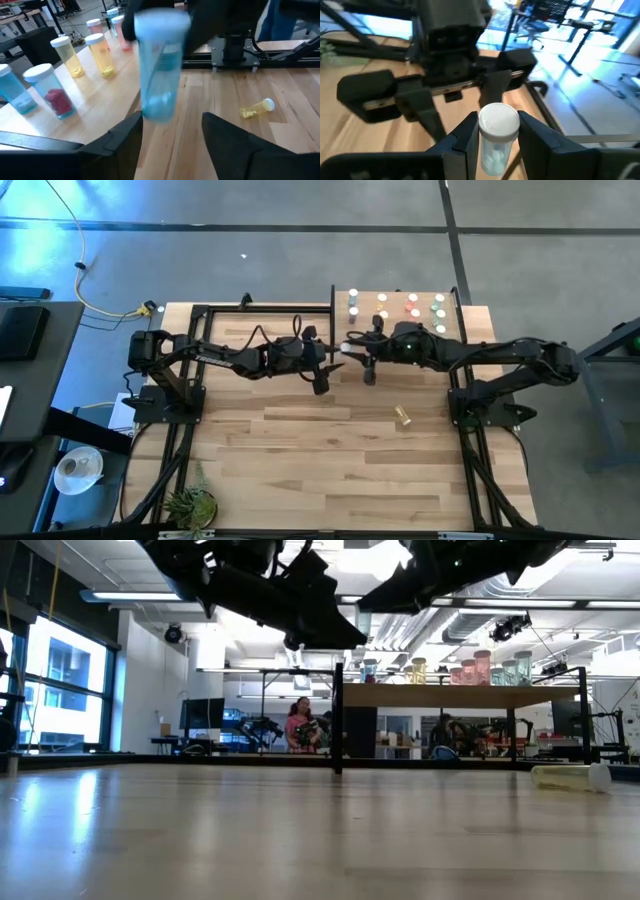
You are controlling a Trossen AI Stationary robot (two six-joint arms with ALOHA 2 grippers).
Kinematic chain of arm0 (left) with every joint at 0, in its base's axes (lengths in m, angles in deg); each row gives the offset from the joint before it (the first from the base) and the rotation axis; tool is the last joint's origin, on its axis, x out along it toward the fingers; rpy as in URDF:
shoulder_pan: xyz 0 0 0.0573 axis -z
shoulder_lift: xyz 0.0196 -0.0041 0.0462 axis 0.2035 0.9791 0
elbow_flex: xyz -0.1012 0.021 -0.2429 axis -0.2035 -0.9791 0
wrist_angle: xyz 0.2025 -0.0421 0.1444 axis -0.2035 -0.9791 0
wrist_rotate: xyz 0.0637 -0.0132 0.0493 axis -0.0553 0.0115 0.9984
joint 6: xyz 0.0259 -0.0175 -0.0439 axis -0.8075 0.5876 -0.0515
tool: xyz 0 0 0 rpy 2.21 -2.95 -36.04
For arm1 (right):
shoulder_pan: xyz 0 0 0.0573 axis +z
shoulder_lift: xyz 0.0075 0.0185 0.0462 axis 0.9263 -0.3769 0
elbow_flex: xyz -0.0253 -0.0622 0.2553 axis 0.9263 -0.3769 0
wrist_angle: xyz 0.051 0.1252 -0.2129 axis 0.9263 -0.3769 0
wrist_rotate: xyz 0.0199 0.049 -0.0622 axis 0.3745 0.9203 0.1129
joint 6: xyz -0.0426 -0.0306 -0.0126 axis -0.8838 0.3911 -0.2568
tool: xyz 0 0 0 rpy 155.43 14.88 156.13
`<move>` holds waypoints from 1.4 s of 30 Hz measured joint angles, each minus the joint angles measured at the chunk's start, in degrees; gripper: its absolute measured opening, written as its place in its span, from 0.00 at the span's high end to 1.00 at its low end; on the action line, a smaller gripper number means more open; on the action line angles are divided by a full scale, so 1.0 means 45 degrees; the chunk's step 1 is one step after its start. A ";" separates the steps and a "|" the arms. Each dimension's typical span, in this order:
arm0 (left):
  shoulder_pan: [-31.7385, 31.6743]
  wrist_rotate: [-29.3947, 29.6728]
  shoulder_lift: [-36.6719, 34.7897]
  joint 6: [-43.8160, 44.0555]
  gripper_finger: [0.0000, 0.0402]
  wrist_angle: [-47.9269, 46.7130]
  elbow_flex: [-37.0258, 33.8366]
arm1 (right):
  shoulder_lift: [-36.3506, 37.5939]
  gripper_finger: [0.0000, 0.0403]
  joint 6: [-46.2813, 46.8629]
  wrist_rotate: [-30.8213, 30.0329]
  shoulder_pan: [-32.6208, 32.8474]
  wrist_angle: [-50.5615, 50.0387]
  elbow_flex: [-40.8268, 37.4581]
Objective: Pick and place medicine bottles onto shelf by color
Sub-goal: Put the blue medicine bottle aligned with the other blue medicine bottle on the shelf
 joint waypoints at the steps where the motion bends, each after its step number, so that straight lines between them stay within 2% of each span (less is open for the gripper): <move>1: -0.0004 0.0013 0.0000 -0.0024 0.51 -0.0004 0.0000 | 0.0151 0.76 0.0001 -0.0191 0.0004 -0.0070 -0.0001; 10: -0.0010 0.0082 -0.0024 -0.0050 0.52 -0.0028 0.0000 | 0.2048 0.76 -0.0026 -0.1836 0.0004 -0.0672 -0.0001; 15: -0.0007 0.0920 -0.0136 -0.0731 0.52 -0.0193 0.0000 | 0.3355 0.76 -0.0538 -0.3000 -0.0001 -0.1417 0.0000; 25: -0.0001 0.1418 -0.1238 -0.0718 0.52 -0.2088 -0.0005 | 0.5471 0.76 0.0120 -0.3122 -0.0001 -0.3859 -0.0031; 30: -0.0001 0.1457 -0.1907 -0.0707 0.52 -0.2954 -0.0005 | 0.5451 0.76 0.0827 -0.3100 -0.0001 -0.3641 -0.0986; 36: 0.0004 0.1457 -0.2733 -0.0703 0.52 -0.3966 -0.0005 | 0.5090 0.76 0.2022 -0.3067 -0.0001 -0.1977 -0.2170; 42: 0.0001 0.1457 -0.3075 -0.0698 0.52 -0.4403 -0.0005 | 0.3770 0.76 0.2210 -0.3070 -0.0001 -0.0600 -0.2225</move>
